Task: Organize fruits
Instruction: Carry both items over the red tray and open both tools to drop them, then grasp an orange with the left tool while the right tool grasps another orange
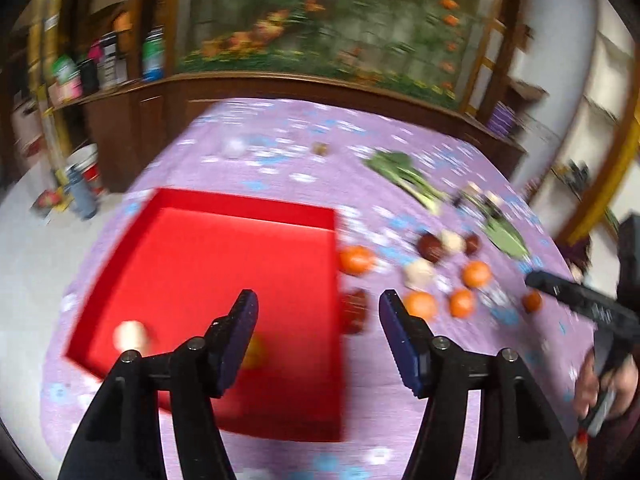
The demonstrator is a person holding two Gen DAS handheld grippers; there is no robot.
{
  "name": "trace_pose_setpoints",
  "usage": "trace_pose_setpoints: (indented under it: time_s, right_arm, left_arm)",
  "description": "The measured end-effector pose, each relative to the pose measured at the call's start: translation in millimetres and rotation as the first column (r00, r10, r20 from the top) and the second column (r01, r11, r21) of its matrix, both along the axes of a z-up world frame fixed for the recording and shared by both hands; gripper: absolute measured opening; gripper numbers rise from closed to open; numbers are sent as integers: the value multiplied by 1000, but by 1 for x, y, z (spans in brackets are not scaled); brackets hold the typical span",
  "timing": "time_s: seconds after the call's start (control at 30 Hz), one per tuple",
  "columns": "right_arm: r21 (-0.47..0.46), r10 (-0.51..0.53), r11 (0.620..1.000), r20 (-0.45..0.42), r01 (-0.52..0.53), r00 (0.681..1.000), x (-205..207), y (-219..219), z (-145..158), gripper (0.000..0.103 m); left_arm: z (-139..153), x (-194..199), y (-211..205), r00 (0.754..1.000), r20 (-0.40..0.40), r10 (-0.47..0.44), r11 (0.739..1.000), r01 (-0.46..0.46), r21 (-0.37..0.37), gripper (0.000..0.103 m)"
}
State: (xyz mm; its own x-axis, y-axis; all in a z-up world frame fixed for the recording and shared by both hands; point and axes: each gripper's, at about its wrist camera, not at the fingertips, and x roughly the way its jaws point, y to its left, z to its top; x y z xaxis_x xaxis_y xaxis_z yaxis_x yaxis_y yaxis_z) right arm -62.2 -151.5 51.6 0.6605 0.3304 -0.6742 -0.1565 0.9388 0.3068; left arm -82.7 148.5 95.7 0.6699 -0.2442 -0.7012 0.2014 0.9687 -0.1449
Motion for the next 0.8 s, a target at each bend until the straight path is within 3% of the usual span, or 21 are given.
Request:
trace_pose_setpoints:
  time_s: [0.27, 0.73, 0.8]
  right_arm:
    - [-34, -151, 988, -50, 150, 987, -12, -81, -19, 63]
    - [-86, -163, 984, -116, 154, 980, 8, -91, -61, 65]
    - [-91, -166, 983, -107, 157, 980, 8, -91, -61, 65]
  left_arm:
    - [-37, 7, -86, 983, -66, -170, 982, 175, 78, 64]
    - [-78, 45, -109, 978, -153, -143, 979, 162, 126, 62]
    - [-81, 47, -111, 976, -162, -144, 977, 166, 131, 51]
